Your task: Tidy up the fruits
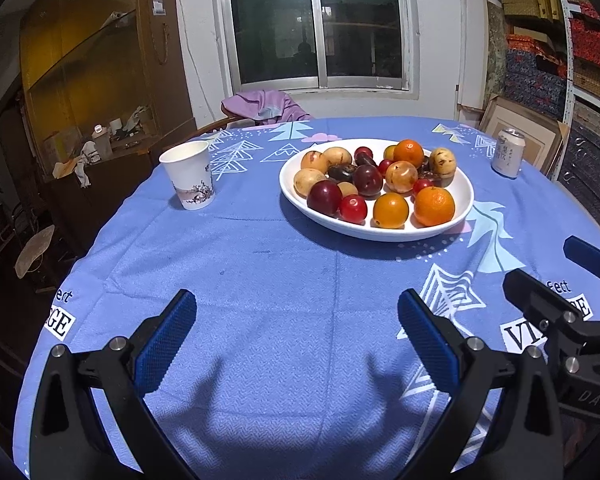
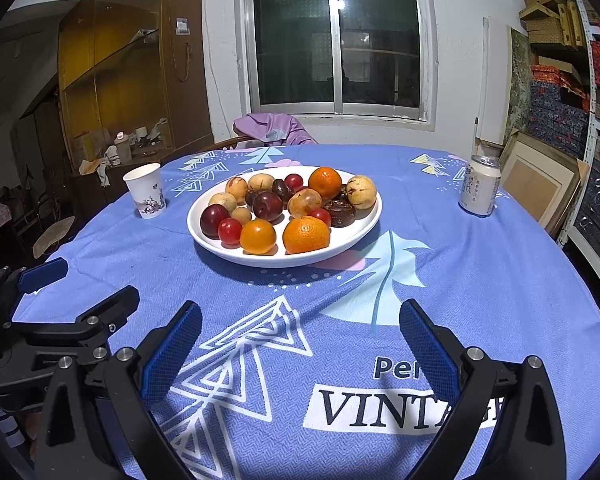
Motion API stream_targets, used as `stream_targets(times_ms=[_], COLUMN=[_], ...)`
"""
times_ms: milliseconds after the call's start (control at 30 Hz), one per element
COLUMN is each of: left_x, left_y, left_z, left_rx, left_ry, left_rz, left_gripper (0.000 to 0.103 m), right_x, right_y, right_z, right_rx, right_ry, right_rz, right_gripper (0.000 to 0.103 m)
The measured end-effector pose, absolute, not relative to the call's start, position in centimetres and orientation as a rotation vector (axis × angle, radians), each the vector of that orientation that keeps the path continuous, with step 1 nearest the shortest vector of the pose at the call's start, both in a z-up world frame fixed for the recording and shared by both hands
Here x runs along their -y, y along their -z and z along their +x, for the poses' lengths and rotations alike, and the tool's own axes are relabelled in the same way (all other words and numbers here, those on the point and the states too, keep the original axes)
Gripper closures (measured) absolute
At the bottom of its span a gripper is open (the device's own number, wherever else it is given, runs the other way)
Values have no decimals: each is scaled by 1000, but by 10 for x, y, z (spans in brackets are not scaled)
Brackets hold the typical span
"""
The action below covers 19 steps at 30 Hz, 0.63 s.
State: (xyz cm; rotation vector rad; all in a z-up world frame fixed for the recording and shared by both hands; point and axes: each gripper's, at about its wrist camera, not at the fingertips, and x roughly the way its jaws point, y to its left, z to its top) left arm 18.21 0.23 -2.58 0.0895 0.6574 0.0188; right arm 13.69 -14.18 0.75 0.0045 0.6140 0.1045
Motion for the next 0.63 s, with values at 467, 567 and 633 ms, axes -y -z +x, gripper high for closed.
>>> stream_targets(times_ms=[467,567,633], left_x=[-6,-8,-10], left_y=[26,27,27], left_z=[181,182,183], left_rx=[-658,-664,-667], left_ry=[-12,-17,-21], left_rz=[71,56,48], left_gripper=[4,4,4], right_x=[142,142,142], right_y=[-8,-8,-8], right_z=[137,137,137], right_rx=[-611,-610,-611], right_ry=[-101,-100,-100], right_rz=[5,5,8], right_gripper=[3,3,3])
